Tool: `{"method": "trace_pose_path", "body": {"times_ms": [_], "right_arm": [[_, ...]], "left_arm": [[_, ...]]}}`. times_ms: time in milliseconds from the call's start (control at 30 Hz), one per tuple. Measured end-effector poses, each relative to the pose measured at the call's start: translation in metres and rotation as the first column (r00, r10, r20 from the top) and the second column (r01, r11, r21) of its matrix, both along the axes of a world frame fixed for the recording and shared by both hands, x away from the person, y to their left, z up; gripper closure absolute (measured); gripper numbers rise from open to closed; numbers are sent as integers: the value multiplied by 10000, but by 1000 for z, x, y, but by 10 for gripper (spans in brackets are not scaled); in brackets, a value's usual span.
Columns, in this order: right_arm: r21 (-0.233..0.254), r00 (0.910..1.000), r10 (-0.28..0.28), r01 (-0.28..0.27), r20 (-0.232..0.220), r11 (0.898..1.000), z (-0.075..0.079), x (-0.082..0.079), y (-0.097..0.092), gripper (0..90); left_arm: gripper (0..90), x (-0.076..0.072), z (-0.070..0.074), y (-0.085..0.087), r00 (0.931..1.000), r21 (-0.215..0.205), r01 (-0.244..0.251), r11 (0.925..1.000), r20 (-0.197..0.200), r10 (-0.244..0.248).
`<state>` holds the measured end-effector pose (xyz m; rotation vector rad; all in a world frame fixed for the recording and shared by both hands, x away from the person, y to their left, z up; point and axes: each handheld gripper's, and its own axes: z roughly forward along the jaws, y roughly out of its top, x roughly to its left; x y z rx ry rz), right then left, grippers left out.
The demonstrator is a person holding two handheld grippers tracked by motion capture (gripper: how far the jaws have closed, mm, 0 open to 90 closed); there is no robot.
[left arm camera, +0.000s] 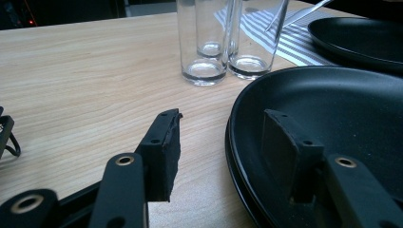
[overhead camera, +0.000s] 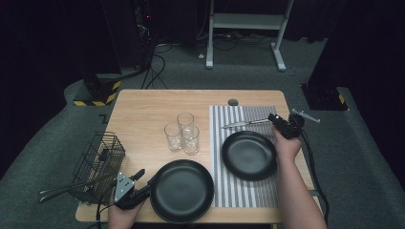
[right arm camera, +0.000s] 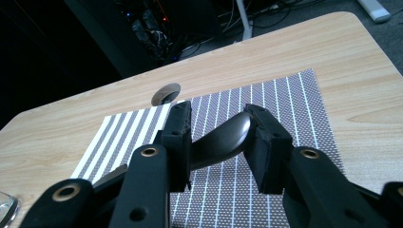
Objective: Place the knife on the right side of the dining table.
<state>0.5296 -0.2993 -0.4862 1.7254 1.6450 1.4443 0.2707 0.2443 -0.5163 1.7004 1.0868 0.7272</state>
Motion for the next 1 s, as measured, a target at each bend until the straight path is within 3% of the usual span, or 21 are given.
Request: {"method": "trace_pose_path", "body": {"times_ms": [367,1000], "right_arm": [[116,9996,-64,67,-275,9999,-5,3,-3,623],[-108,9977,-162,155,-665,9998,-13,7,-6,591]], "left_arm": [[480,1,-1,1,10000,-108,24,9999,-50,-25],[479,1,-3,3,9997,-234,105,9997,-228,-110]]}}
